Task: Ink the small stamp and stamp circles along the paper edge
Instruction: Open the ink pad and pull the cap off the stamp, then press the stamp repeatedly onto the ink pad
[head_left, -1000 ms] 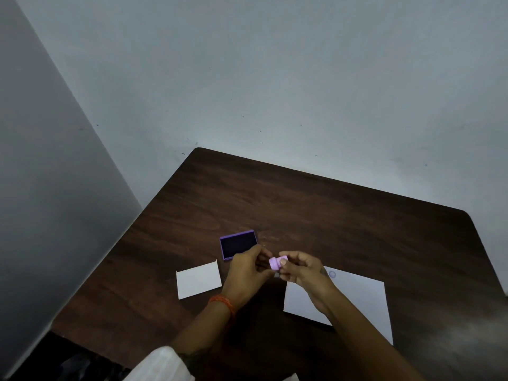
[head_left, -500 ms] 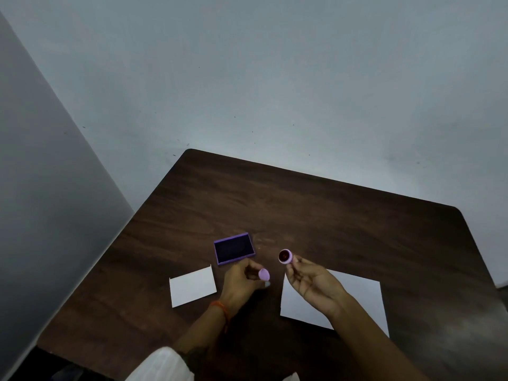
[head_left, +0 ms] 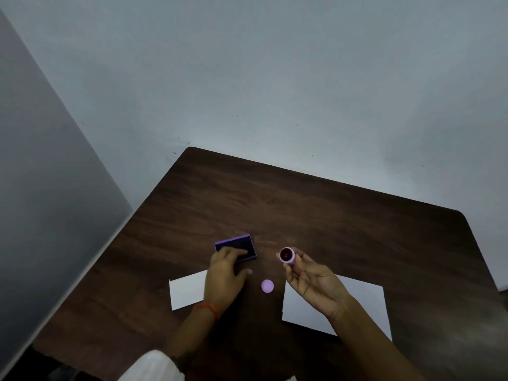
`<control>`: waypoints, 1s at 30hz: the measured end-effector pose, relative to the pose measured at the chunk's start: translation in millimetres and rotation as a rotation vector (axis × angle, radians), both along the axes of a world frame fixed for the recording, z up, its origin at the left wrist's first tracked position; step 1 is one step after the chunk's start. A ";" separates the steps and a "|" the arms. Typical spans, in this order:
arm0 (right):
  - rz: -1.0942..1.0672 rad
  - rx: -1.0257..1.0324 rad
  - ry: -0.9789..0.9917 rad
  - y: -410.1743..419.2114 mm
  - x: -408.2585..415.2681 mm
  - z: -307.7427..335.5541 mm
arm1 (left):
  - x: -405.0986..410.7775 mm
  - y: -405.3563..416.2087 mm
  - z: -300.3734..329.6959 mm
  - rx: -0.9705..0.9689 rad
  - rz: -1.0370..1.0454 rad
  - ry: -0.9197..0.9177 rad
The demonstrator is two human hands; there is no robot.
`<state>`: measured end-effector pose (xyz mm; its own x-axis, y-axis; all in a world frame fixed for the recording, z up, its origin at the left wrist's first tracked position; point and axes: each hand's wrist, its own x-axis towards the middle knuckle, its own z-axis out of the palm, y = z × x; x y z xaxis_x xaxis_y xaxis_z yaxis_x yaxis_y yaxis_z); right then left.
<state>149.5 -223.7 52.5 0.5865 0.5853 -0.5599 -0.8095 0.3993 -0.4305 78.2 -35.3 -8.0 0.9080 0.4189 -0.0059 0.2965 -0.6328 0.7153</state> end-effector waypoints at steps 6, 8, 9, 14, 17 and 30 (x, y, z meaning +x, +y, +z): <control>-0.004 0.001 0.004 17.5 2.3 1.3 | -3.0 49.9 -5.8 0.046 0.024 0.080; 0.010 0.004 -0.002 22.8 3.2 0.8 | -2.5 57.6 -12.3 0.038 -0.031 0.132; 0.023 -0.007 -0.007 25.3 3.7 0.0 | -2.2 59.4 -15.6 0.028 -0.050 0.145; 0.079 -0.060 -0.039 36.9 8.0 -4.8 | 0.2 59.7 -27.9 -0.024 -0.075 0.149; 0.105 -0.051 -0.050 44.9 11.4 -7.6 | 1.5 59.7 -31.6 -0.032 -0.058 0.112; 0.716 -1.037 -1.724 118.4 15.7 -56.7 | 1.7 51.1 -33.0 -0.026 -0.045 0.047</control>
